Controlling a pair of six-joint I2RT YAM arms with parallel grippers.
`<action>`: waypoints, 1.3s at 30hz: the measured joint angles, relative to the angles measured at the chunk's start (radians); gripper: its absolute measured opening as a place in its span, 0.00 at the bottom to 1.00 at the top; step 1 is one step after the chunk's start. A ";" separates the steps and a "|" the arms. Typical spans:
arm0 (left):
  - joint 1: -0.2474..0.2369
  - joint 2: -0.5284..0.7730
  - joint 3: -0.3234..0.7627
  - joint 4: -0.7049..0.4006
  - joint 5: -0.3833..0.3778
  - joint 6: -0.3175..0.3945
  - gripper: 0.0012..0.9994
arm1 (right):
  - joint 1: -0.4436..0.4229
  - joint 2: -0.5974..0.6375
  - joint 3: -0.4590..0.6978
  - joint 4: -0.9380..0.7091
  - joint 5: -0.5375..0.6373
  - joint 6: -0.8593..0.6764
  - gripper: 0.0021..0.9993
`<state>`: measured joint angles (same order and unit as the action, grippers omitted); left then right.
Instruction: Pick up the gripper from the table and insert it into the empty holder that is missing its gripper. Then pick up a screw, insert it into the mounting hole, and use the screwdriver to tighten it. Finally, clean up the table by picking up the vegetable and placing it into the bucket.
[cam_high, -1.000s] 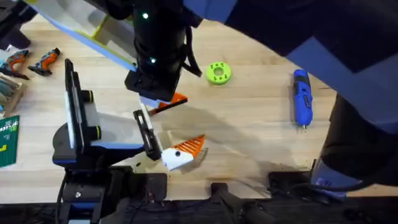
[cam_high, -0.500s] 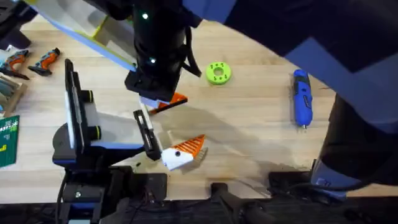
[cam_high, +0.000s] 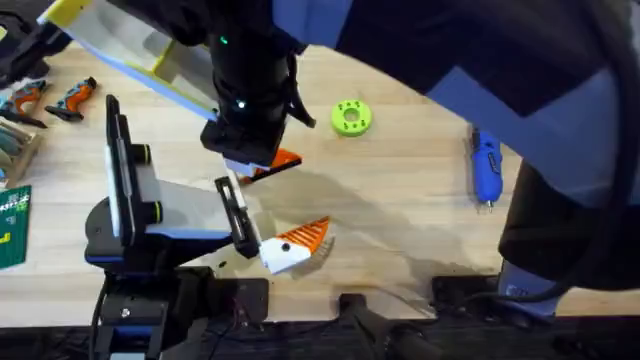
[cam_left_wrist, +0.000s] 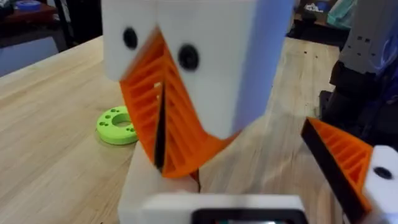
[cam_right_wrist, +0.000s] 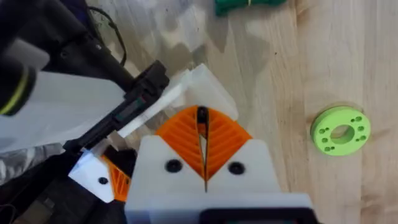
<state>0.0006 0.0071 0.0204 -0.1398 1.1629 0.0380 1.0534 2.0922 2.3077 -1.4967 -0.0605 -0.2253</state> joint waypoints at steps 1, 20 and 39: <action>0.000 0.000 0.000 0.000 0.000 0.000 0.99 | 0.000 0.000 0.000 0.000 0.000 0.000 0.00; 0.000 0.000 0.000 0.000 0.000 0.004 0.99 | -0.021 -0.008 0.001 0.004 0.014 -0.008 0.82; 0.000 0.000 0.000 0.000 0.000 0.007 0.99 | -0.326 -0.223 -0.030 0.009 0.014 0.051 0.82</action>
<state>0.0006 0.0074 0.0204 -0.1394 1.1633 0.0452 0.7271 1.8696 2.2780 -1.4882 -0.0463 -0.1744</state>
